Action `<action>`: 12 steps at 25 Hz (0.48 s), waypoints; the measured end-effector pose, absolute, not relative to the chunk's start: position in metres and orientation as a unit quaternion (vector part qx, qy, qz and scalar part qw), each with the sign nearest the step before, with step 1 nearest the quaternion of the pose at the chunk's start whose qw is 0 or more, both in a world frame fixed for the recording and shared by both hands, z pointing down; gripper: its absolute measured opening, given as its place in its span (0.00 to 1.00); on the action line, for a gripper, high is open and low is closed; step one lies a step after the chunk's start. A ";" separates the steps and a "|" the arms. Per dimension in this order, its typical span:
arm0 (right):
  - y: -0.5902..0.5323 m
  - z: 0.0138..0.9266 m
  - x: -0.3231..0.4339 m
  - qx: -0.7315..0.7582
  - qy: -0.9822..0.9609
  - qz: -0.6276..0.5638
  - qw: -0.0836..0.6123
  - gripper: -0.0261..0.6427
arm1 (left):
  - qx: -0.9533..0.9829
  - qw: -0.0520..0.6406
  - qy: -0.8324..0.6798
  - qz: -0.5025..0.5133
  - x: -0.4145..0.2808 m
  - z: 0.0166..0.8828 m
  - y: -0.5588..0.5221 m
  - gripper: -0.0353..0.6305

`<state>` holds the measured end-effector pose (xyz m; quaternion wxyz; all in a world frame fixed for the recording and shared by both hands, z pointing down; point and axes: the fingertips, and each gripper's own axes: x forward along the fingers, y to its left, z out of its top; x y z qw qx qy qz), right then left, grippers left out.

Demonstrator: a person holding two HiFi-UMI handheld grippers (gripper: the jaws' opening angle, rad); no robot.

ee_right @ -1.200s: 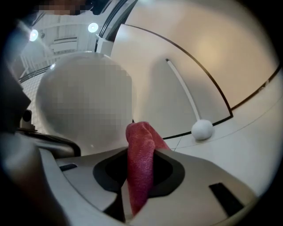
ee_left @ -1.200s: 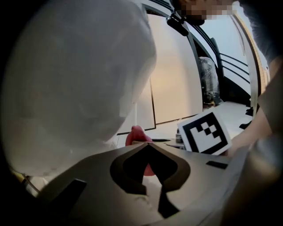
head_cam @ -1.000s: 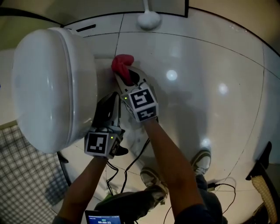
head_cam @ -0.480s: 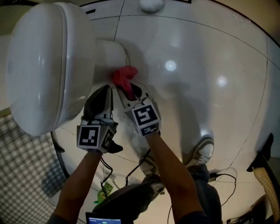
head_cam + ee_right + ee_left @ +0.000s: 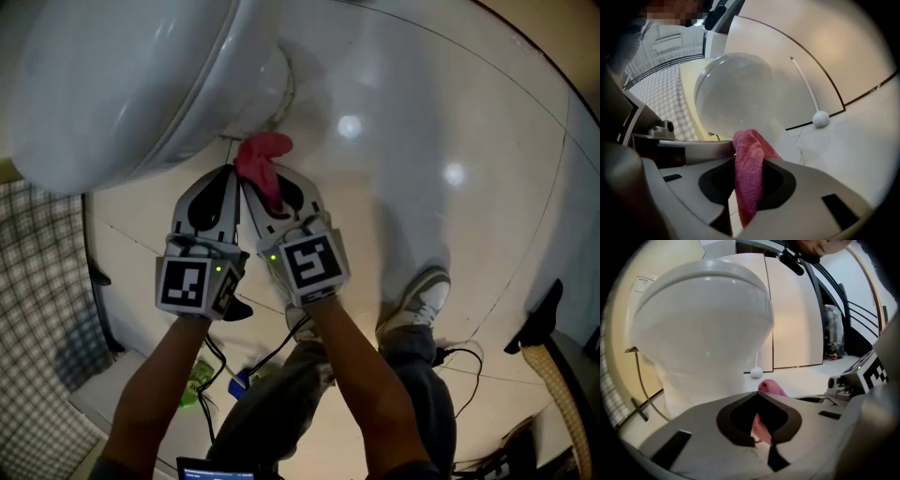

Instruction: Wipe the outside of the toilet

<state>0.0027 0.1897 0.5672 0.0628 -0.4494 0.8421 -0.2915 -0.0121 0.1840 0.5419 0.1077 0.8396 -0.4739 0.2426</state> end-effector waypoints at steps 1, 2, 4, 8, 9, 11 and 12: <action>0.194 0.554 -0.003 -0.441 0.848 -0.287 0.059 0.17 | 0.837 0.111 -0.482 0.236 -0.019 0.531 0.188 0.08; 0.199 0.541 -0.012 -0.431 0.854 -0.285 0.054 0.17 | 0.833 0.112 -0.490 0.230 -0.028 0.520 0.191 0.08; 0.207 0.519 -0.035 -0.406 0.868 -0.284 0.036 0.17 | 0.825 0.110 -0.506 0.224 -0.052 0.496 0.195 0.08; 0.224 0.468 -0.097 -0.343 0.899 -0.273 0.004 0.17 | 0.793 0.109 -0.564 0.203 -0.118 0.447 0.209 0.08; 0.230 0.455 -0.113 -0.321 0.908 -0.269 -0.001 0.17 | 0.779 0.112 -0.585 0.197 -0.137 0.437 0.216 0.08; 0.242 0.432 -0.147 -0.279 0.924 -0.262 -0.013 0.17 | 0.744 0.120 -0.629 0.189 -0.177 0.418 0.230 0.08; 0.246 0.423 -0.164 -0.263 0.929 -0.259 -0.018 0.17 | 0.729 0.122 -0.648 0.183 -0.196 0.409 0.236 0.08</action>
